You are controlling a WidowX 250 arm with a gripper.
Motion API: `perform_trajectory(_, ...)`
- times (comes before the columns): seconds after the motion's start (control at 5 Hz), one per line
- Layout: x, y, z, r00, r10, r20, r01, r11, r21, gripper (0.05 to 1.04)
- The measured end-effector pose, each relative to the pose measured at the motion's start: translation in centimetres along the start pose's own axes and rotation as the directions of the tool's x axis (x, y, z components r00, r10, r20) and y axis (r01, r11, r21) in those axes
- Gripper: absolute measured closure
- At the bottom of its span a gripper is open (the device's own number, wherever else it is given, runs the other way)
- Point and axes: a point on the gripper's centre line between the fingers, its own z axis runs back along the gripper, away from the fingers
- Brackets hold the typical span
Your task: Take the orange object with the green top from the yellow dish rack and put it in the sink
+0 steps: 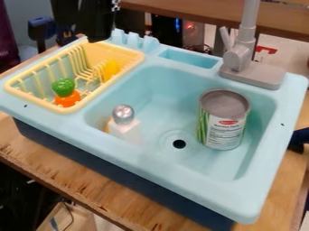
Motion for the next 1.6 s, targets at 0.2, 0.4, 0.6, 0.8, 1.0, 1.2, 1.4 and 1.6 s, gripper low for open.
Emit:
perform_trajectory(0.2, 0.1, 0.0, -0.7, 1.0, -0.004, -0.028, 0.004, 1.0, -0.008, 0.073)
perform_trajectory(0.4, -0.2, 1.8, -1.2, 0.999, -0.027, -0.04, 0.027, 0.999, -0.017, 0.073)
perform_trajectory(0.6, -0.7, 5.2, -1.6, 0.999, -0.012, -0.042, 0.012, 1.0, 0.005, 0.073)
perform_trajectory(0.8, -1.5, 8.2, -3.2, 0.997, 0.01, -0.071, -0.01, 1.0, 0.001, 0.073)
perform_trajectory(1.0, -1.5, 8.9, -5.5, 0.997, 0.003, -0.08, -0.003, 1.0, -0.005, 0.073)
perform_trajectory(1.2, -1.3, 8.5, -6.7, 0.998, -0.014, -0.068, 0.013, 1.0, -0.023, 0.073)
perform_trajectory(1.4, -1.3, 7.8, -7.9, 0.997, -0.027, -0.066, 0.024, 0.998, -0.054, 0.073)
perform_trajectory(1.6, -1.2, 7.1, -8.4, 0.997, -0.033, -0.069, 0.028, 0.998, -0.059, 0.073)
